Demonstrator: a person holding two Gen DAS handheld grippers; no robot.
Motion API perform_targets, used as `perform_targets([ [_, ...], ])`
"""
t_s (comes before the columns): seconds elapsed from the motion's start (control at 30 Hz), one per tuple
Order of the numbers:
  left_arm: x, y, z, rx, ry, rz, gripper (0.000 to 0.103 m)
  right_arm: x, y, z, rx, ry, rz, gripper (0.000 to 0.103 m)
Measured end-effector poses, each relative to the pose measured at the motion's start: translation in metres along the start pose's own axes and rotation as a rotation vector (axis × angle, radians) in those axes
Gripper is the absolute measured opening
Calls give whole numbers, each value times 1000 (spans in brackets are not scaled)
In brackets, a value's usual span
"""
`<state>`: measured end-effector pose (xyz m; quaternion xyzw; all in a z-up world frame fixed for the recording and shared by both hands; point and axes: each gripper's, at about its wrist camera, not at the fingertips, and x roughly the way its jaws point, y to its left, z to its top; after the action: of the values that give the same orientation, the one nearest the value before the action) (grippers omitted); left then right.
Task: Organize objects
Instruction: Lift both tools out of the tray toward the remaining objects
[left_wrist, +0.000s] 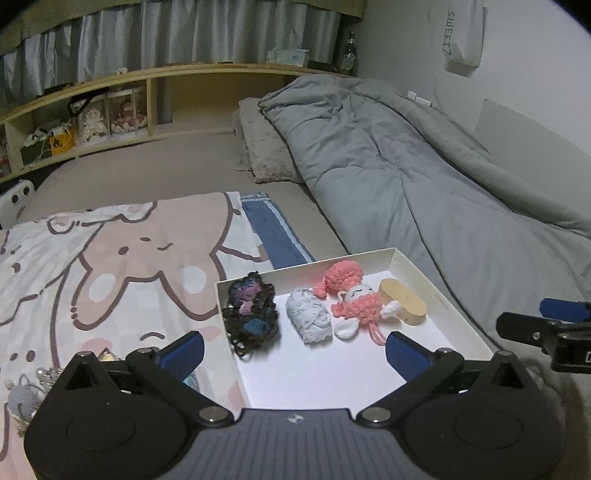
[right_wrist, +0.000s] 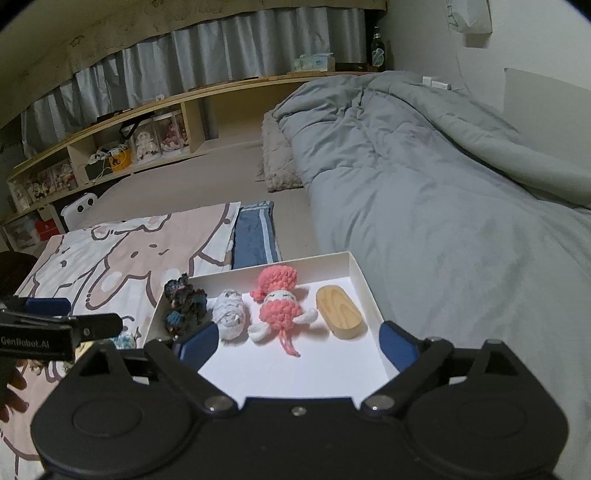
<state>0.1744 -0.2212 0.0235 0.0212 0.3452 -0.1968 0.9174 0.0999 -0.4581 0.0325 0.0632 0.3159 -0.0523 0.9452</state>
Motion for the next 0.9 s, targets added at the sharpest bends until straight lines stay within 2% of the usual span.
perform_targets([
  [0.2,-16,8,-10,17,-16,-10,103,-15,4,-12,20,-17,-16,103],
  [0.6,-38,25,-25,37,-51,-30,103,-24,18,-26,33,-39,-60,103],
  [0.9,-44,67,-33,-25,-77,18,103,-10,47,-26,32,-62,-31,103],
])
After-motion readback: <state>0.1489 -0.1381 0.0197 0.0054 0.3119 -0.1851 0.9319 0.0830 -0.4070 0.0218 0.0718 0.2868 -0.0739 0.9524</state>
